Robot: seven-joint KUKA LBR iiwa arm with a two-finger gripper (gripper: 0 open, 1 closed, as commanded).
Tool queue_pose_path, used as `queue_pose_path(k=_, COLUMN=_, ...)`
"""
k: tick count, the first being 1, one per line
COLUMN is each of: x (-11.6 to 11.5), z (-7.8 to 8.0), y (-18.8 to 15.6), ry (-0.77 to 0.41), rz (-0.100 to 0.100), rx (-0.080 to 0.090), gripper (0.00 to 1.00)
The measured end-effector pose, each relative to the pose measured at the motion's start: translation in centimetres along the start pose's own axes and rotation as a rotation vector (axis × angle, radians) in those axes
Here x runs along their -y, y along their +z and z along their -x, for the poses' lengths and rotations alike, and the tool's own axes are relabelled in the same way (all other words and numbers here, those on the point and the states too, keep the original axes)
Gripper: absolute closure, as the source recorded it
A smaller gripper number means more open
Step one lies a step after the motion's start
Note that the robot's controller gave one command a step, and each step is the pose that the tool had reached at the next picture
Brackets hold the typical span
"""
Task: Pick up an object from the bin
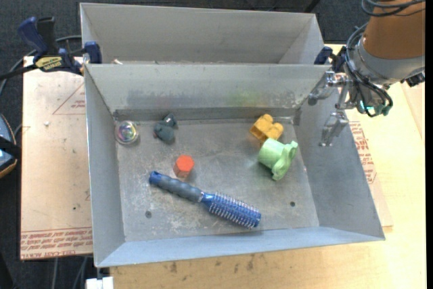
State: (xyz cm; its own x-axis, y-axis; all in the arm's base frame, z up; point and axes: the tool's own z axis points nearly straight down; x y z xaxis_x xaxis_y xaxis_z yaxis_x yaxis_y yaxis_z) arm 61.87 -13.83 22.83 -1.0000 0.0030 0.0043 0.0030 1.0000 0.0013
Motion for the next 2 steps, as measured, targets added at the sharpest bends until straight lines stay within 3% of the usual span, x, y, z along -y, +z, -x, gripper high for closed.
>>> queue_pose_path(k=1, x=-0.43, z=-0.16, y=15.78, ry=-0.082, rz=-0.001, rx=0.011, gripper=0.00)
queue_pose_path(k=2, x=-0.34, z=-0.08, y=15.32, ry=-0.085, rz=-0.003, rx=0.011, gripper=1.00)
